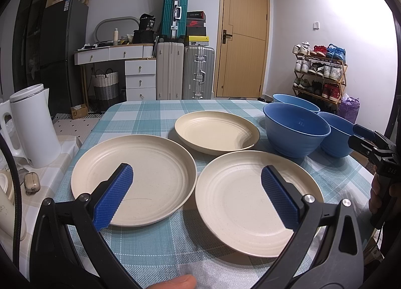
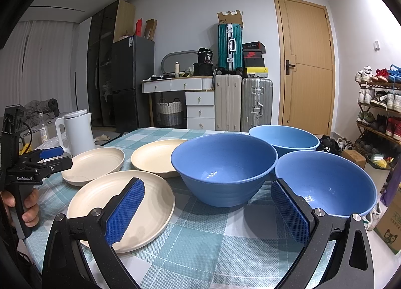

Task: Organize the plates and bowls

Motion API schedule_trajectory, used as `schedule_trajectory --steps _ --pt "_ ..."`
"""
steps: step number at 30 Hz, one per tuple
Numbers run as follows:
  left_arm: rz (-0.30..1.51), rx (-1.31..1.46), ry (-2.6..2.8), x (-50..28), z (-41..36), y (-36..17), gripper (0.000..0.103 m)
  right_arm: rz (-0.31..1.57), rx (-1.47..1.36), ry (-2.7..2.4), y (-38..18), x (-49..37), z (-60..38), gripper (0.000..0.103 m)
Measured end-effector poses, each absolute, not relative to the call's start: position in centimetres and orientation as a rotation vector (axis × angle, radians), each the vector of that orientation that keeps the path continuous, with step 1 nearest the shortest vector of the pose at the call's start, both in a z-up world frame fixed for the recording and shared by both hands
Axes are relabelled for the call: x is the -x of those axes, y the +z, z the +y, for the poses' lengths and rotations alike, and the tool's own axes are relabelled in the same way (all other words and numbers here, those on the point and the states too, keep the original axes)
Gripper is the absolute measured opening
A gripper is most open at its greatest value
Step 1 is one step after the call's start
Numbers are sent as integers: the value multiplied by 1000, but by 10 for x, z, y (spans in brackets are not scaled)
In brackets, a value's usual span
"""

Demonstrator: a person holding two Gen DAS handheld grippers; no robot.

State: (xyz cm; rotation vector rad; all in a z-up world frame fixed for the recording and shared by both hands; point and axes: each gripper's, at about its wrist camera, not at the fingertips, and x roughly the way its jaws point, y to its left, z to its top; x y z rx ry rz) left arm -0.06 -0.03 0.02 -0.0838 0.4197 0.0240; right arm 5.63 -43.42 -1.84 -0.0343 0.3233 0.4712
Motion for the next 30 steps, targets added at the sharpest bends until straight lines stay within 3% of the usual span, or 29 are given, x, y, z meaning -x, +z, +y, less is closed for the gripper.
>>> schedule_trajectory --steps 30 --pt "420 90 62 4 8 3 102 340 38 463 -22 -63 -436 103"
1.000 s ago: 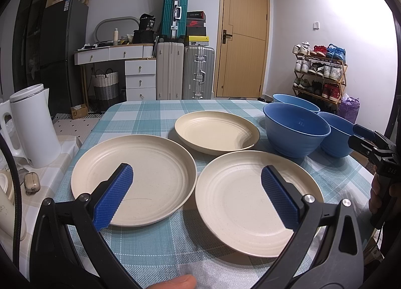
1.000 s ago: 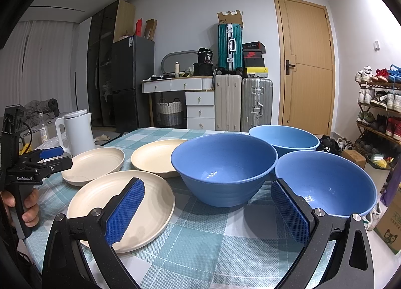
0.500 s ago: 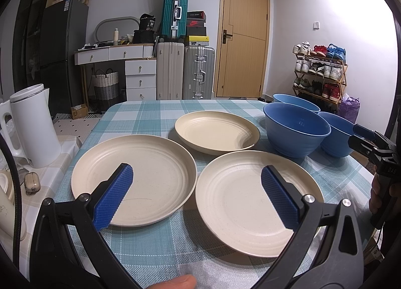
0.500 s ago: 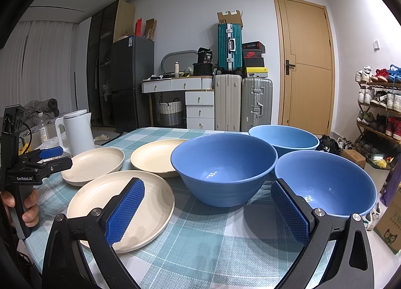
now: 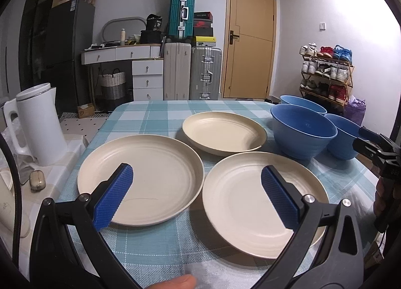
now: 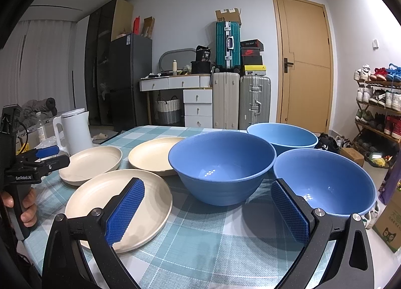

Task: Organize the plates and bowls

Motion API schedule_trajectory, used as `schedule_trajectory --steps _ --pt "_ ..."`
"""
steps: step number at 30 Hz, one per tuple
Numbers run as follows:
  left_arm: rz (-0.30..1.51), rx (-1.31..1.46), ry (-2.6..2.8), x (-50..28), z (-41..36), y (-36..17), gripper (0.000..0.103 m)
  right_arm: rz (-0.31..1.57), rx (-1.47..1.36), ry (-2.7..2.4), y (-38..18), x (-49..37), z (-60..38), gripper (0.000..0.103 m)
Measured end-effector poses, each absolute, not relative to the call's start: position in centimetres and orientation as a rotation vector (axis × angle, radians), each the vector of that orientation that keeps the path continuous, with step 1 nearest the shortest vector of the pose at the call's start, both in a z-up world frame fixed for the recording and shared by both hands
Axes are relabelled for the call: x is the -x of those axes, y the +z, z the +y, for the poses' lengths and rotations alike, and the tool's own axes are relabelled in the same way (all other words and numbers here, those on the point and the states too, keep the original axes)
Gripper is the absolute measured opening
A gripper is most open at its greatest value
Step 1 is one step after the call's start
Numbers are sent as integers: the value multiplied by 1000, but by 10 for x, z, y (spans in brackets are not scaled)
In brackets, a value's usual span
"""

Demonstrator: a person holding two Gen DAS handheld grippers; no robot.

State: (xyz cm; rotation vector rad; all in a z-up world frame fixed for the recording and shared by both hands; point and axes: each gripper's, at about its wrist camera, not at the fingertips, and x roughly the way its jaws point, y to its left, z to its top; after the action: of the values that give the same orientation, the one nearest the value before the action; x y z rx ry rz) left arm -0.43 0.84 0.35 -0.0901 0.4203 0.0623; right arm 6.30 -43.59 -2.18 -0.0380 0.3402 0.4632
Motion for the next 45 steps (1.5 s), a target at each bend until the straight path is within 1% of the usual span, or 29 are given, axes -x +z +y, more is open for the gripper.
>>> schedule_trajectory --steps 3,15,24,34,40,45 --pt "425 99 65 6 11 -2 102 349 41 461 -22 -66 -431 103" --pt "435 108 106 5 18 3 102 404 54 429 -23 -72 -423 103" --pt "494 181 237 6 46 21 102 426 64 479 -3 -74 -400 103" --pt "573 203 328 7 77 38 102 503 69 545 16 -85 -354 103" --pt "616 289 363 0 102 41 102 558 72 596 24 -98 -324 103" --pt "654 273 382 -10 119 43 102 592 93 636 29 -109 -295 103"
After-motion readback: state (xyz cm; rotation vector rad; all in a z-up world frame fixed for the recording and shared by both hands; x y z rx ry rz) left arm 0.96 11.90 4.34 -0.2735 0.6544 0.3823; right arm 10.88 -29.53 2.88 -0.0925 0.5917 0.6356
